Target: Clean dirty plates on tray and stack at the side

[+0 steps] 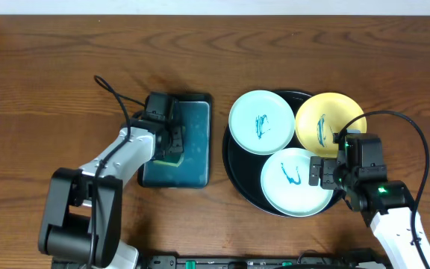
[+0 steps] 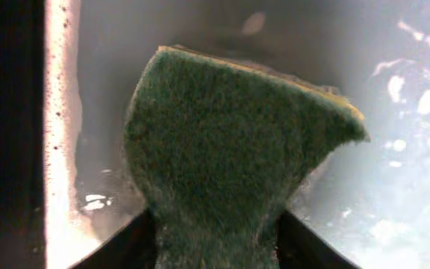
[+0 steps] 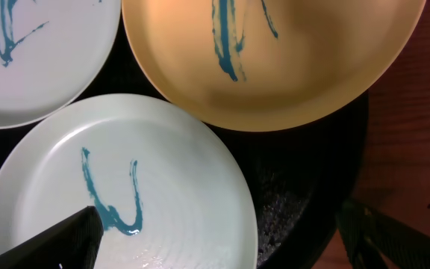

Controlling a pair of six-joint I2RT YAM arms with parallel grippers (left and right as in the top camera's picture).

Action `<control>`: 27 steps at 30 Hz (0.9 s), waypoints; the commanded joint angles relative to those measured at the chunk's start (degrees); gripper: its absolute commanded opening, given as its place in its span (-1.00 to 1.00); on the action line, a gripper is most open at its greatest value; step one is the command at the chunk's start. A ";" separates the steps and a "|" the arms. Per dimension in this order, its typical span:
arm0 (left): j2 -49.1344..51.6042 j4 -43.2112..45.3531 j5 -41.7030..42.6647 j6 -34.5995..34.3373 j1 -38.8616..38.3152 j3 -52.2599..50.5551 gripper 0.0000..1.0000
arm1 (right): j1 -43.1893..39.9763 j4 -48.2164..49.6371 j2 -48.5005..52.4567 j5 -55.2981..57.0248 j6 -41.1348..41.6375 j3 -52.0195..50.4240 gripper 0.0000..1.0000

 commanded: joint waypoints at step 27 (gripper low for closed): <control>-10.08 -2.16 7.76 -1.40 -0.04 -0.37 -0.85 | 0.13 -0.07 -0.02 0.57 -0.50 1.09 0.99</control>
